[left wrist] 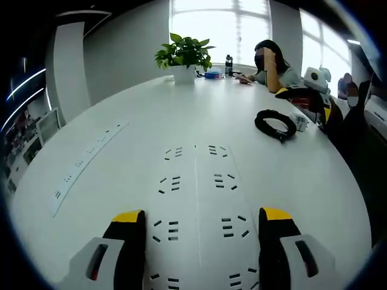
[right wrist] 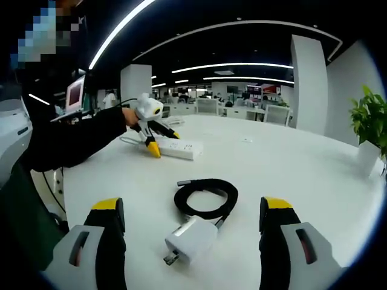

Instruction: Straighten the power strip on the desk, plug the charger into it

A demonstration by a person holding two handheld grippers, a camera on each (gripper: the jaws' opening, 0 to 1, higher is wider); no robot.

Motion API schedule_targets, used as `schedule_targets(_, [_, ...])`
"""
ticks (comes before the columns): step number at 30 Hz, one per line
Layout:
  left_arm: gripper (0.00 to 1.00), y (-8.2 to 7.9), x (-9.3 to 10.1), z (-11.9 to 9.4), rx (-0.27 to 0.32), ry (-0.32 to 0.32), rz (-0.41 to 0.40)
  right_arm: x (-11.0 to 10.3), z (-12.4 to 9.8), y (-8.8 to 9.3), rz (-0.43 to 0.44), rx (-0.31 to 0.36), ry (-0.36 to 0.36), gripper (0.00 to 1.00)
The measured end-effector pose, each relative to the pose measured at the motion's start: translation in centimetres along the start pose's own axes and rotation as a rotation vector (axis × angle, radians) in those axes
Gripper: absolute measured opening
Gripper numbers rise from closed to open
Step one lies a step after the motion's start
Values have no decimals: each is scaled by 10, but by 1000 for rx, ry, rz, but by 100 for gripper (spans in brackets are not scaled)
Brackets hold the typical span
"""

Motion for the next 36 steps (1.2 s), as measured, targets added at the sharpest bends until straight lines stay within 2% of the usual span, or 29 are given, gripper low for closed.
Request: schedule_targets(36, [77, -24, 0, 25, -3, 56, 47, 5, -6, 6, 12, 2, 9, 93])
Point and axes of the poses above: the point that each gripper's makers call its tool centre point, and the gripper's own axes: z roughly forward along the fingers, x roughly to its right, y roughly out of its underside, the point moved 4 cm from there along -z, roughly backward along the fingers, and after that the axes turned 1 degree about -y, right-handed, at the moved point
